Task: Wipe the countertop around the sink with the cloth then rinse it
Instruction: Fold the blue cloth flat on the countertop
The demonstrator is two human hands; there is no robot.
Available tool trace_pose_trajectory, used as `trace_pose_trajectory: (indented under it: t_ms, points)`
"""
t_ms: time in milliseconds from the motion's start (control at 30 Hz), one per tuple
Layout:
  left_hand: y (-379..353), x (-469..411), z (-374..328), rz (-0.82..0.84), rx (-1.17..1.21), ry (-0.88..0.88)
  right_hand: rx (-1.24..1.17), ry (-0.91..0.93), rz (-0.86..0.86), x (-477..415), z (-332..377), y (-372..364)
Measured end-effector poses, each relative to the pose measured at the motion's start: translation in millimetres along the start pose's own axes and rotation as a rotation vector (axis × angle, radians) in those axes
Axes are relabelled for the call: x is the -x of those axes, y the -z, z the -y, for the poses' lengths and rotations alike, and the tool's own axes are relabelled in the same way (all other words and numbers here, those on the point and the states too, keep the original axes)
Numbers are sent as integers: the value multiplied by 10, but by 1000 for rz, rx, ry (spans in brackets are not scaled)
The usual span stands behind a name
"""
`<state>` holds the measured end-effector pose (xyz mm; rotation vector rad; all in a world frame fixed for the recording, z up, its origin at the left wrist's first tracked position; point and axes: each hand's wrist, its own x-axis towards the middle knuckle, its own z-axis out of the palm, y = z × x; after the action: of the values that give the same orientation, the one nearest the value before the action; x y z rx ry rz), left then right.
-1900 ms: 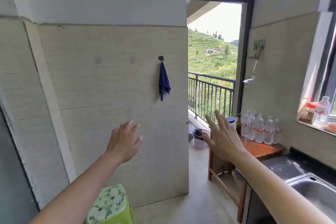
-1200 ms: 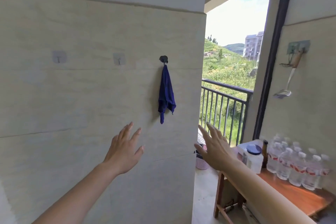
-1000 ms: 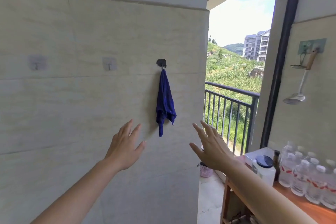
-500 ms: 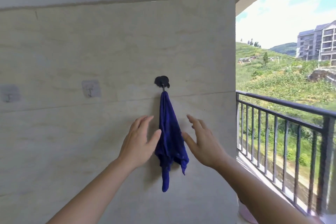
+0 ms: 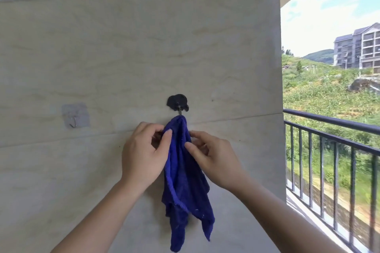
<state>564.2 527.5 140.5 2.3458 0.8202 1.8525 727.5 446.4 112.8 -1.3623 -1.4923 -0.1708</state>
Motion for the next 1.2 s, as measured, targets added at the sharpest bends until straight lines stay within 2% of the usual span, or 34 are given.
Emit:
trace_pose_trajectory:
  t_ms: [67,200,300,367,433,633,767,867,1000,1100,1200]
  points:
    - [36,-94,15,-18,43,-46,13,-37,-66,-61,76,36]
    - [165,-280,-12,-59,275,-111,-45,-9,-395,-173,383,216]
    - [216,-229,-73,-15,428,-183,-111,28,-440,-99,563,367]
    - [147,-44,-13,91,516,-216,-107,-10,-388,96,566,383]
    - [-39,271,97,275,601,-207,-50,-87,-365,414,445,344]
    - [-750,1453,24,798,772,-197,256,-612,-309,1984,-19,361]
    - [-1028,2013,-457,1036,923,-124,498,-857,-304,3068,317,673]
    - [-1084,2367,-960,1207,1067,-128,610,-995,-413,3662,811,895]
    - [-859,2935,-1700,1408,1196,-375,595,-1148,-643,4443,1594,996]
    - [-477,3279,-2199,1443,1305,-572,620,-1242,-795,4976,2206,982]
    - [44,3596,-2657,1445,1403,-681,642,-1278,-934,5409,2874,898]
